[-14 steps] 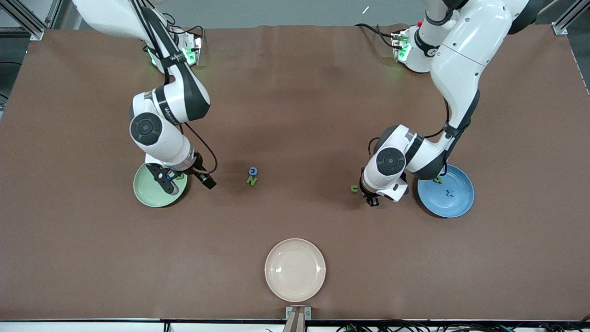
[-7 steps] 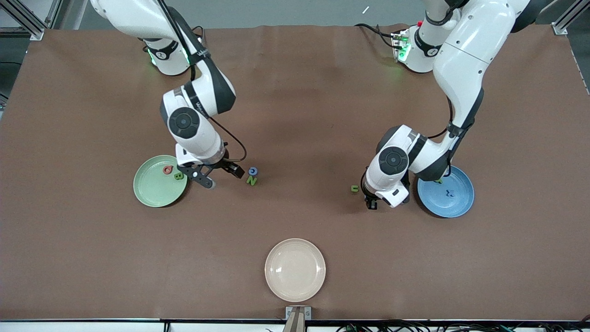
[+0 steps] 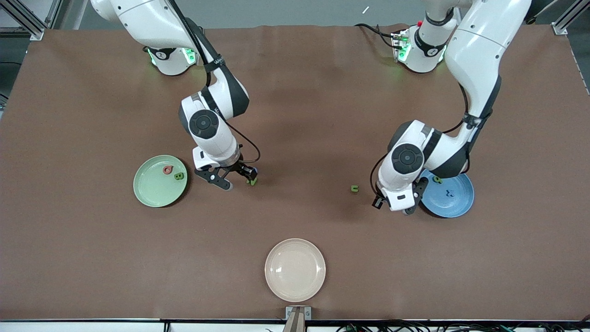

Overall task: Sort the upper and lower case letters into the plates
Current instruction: 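Carry the m with the left gripper while the right gripper reaches the N, then drop the m with the left gripper while the right gripper grasps the N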

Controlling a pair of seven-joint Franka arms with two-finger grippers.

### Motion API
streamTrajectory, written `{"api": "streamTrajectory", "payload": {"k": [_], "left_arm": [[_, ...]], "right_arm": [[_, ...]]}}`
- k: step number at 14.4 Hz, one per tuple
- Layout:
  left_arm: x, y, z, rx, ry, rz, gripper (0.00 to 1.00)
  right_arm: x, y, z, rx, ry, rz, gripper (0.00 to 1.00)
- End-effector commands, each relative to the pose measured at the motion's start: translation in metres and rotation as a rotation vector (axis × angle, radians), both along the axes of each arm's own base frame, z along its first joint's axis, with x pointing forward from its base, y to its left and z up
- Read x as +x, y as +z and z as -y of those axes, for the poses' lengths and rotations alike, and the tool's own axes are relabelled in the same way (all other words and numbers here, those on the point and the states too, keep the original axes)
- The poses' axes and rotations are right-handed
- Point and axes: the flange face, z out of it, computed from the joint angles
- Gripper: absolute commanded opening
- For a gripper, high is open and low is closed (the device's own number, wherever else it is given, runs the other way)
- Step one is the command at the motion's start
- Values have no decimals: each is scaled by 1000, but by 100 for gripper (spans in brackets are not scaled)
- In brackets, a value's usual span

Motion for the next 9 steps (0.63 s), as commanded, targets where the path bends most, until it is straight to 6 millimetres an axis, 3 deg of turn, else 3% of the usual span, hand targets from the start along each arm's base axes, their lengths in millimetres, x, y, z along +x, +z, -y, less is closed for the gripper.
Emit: {"api": "streamTrajectory", "payload": {"k": [1, 3, 7, 9], "left_arm": [[-5, 13, -38, 1, -197, -54, 15], [-6, 18, -68, -11, -309, -80, 15], [-12, 16, -151, -32, -616, -148, 16], [-19, 14, -175, -37, -690, -173, 16]], "right_arm": [[-2, -23, -9, -27, 22, 9, 72], [1, -30, -10, -34, 25, 8, 72], [3, -42, -13, -52, 19, 8, 71], [3, -48, -14, -67, 31, 10, 69]]}}
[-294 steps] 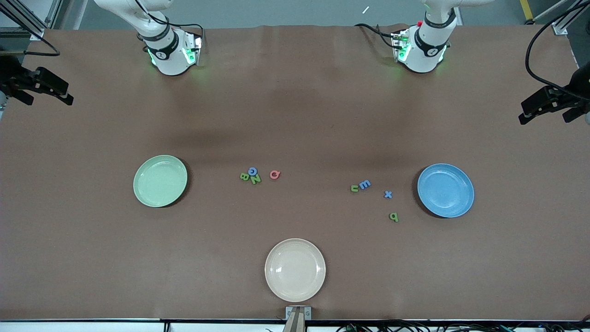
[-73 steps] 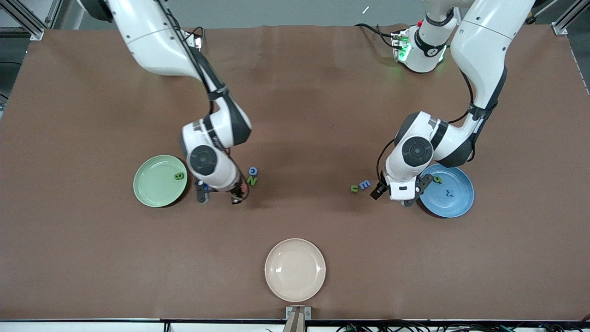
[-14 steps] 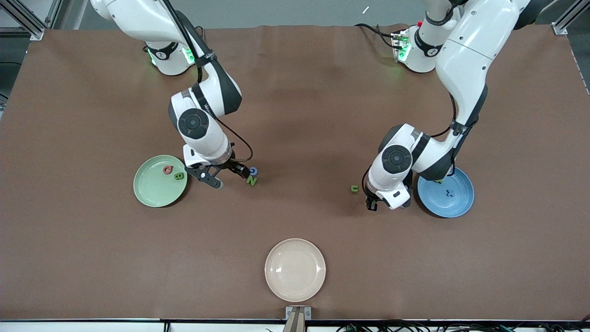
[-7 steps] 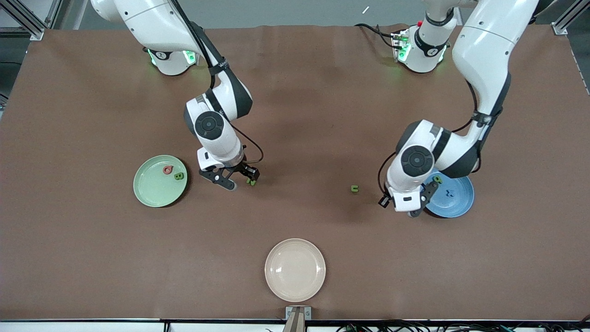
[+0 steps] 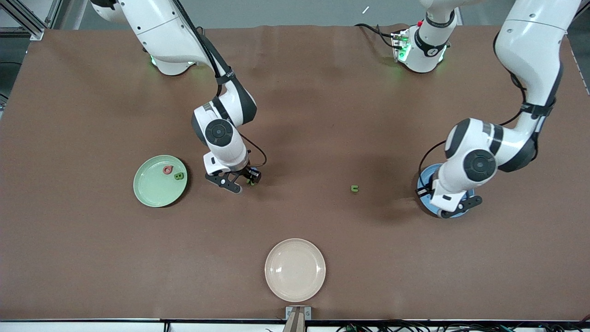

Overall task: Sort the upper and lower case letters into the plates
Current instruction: 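Drop the m with the left gripper while the right gripper grasps the N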

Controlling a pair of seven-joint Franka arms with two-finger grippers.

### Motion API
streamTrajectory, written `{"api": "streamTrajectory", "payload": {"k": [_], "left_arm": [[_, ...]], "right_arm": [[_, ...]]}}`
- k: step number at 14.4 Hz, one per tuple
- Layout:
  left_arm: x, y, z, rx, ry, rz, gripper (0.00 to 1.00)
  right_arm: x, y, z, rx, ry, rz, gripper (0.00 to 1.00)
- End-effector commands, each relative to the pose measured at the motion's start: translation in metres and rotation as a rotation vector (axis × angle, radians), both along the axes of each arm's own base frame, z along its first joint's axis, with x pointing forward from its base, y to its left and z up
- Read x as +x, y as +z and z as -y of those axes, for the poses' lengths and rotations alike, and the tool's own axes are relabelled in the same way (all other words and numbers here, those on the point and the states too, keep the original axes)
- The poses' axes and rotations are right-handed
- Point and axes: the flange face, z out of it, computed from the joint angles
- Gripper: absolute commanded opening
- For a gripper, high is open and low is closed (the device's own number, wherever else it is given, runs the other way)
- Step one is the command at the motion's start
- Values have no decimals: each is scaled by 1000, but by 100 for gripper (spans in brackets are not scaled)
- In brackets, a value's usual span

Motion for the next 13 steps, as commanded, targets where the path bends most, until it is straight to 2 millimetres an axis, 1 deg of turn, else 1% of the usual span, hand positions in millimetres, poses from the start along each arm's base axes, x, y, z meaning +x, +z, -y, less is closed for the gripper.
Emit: {"api": "streamTrajectory", "payload": {"k": [1, 3, 4, 6, 7, 8, 10, 13], "left_arm": [[-20, 4, -25, 7, -93, -33, 16], [-24, 1, -40, 4, -109, -43, 16], [-29, -4, -50, 5, -114, -52, 16], [-37, -12, -66, 1, -97, -55, 16], [-41, -15, -77, -1, -79, -55, 16], [-44, -18, -83, -5, -70, -51, 16], [-46, -24, -91, -14, -52, -38, 16], [-49, -31, -93, -17, -33, -45, 16]], "right_arm": [[3, -8, -8, -25, 3, 15, 69], [4, -13, -9, -29, -1, 14, 68], [6, -13, -10, -28, -4, 17, 68], [9, -11, -13, -23, -13, 24, 67], [9, -11, -16, -22, -17, 27, 67], [8, -14, -18, -26, -17, 24, 67], [7, -16, -17, -37, -5, 28, 64], [7, -17, -16, -42, -4, 27, 63]]}}
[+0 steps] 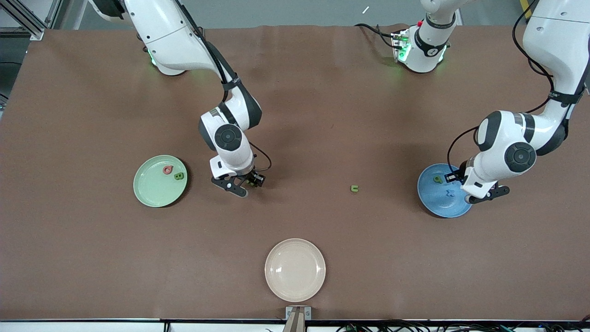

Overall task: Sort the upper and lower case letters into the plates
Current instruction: 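Drop the m with the left gripper while the right gripper grasps the N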

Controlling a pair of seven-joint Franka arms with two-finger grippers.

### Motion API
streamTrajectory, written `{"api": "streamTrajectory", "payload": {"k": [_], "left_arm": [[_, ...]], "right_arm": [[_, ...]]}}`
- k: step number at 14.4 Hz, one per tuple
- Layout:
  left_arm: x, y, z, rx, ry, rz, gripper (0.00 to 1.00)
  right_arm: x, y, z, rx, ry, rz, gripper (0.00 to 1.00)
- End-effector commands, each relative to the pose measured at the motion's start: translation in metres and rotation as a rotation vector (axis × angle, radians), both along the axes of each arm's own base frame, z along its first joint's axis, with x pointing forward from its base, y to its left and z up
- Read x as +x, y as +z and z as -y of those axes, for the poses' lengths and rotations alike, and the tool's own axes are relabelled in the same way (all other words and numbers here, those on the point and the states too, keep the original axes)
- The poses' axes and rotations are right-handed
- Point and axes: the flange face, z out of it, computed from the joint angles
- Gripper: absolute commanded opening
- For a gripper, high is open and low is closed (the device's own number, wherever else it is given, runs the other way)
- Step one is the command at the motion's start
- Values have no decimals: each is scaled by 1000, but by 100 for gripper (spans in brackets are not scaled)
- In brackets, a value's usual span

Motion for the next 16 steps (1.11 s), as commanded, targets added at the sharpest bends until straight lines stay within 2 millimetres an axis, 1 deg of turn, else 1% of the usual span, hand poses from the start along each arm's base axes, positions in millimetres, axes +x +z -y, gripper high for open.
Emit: {"api": "streamTrajectory", "payload": {"k": [1, 5, 7, 8, 9, 10, 11, 12, 13, 14, 15, 16], "left_arm": [[-7, 1, 3, 7, -5, 11, 16], [-6, -11, 5, -3, 37, 23, 16], [-6, -12, 5, -4, 37, 23, 18], [-6, -11, 5, -3, 37, 23, 25], [-5, -11, 5, -4, 35, 25, 42], [-5, -10, 5, -4, 28, 26, 70], [-4, -9, 5, -3, 26, 29, 86], [-3, -8, 5, -3, 27, 31, 95], [-2, -6, 5, -2, 32, 35, 100], [1, -3, 9, 0, 30, 43, 100], [4, 1, 13, 2, 23, 54, 100], [9, 8, 26, -4, 2, 63, 100]], "right_arm": [[2, -1, -2, -19, -9, 16, 62], [1, -1, -2, -18, -9, 16, 55], [1, -1, -2, -18, -15, 16, 53], [1, -1, -2, -19, -17, 17, 53], [1, -2, -2, -21, -19, 16, 53], [0, -5, -2, -26, -15, 14, 53], [0, -6, -3, -28, -12, 13, 53], [-1, -8, -2, -31, -12, 10, 52], [-1, -9, -2, -32, -11, 9, 49], [-1, -10, -1, -33, -11, 10, 44], [0, -10, 0, -34, -14, 8, 33], [0, -10, 1, -34, -27, 9, 21]]}}
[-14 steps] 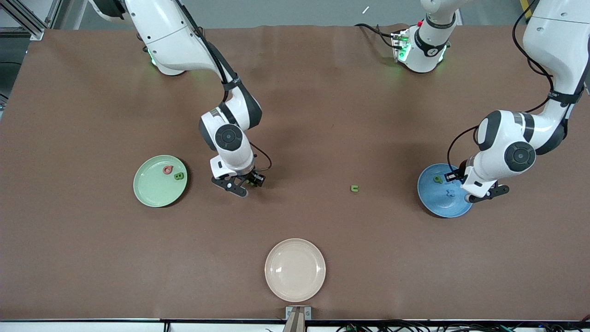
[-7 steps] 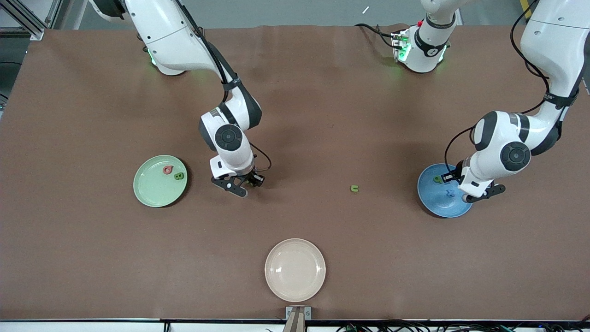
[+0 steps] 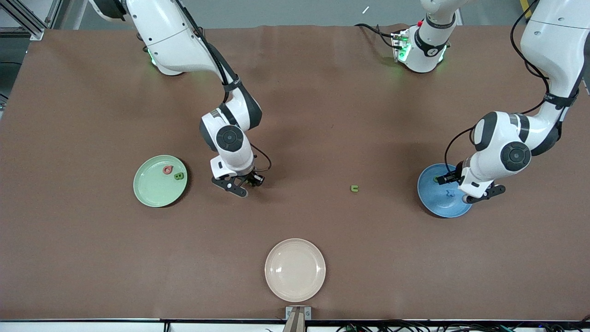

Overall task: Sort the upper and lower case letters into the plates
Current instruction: 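Place the N with the right gripper while the left gripper reaches the u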

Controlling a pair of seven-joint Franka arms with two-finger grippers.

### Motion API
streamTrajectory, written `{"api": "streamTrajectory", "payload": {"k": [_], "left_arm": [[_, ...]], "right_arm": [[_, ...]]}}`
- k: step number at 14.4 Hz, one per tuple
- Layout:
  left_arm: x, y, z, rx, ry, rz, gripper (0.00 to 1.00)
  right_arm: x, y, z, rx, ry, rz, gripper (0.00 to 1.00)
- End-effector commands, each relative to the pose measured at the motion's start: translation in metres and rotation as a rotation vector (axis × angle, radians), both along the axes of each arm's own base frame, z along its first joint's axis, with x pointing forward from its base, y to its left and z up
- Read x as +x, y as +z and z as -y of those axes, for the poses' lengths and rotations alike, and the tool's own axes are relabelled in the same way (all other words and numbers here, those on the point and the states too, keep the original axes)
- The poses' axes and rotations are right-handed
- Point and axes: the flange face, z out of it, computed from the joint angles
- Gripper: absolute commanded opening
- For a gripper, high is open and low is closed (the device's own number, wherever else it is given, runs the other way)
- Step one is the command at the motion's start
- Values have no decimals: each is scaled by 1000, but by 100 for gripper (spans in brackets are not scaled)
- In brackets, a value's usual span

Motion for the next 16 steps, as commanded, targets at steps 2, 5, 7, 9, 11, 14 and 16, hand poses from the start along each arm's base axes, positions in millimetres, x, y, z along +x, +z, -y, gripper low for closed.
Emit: {"api": "streamTrajectory", "payload": {"k": [2, 5, 7, 9, 11, 14, 16], "left_arm": [[16, 29, 44, 0, -68, 54, 100], [25, 42, 92, -12, -142, 88, 100], [25, 40, 117, -21, -180, 90, 100], [24, 40, 132, -25, -184, 93, 100], [23, 39, 153, -34, -212, 94, 99], [24, 40, 180, -53, -271, 99, 99], [22, 40, 202, -64, -302, 104, 99]], "right_arm": [[4, -3, 5, -19, -70, 10, 0], [13, 5, 24, -27, -93, -2, 0], [24, 41, 45, -33, -131, -21, 0], [33, 72, 72, -33, -127, -32, 0], [38, 102, 110, -19, -95, -27, 0], [30, 123, 174, -10, -33, -42, 0], [21, 127, 220, -8, 10, -59, 0]]}}
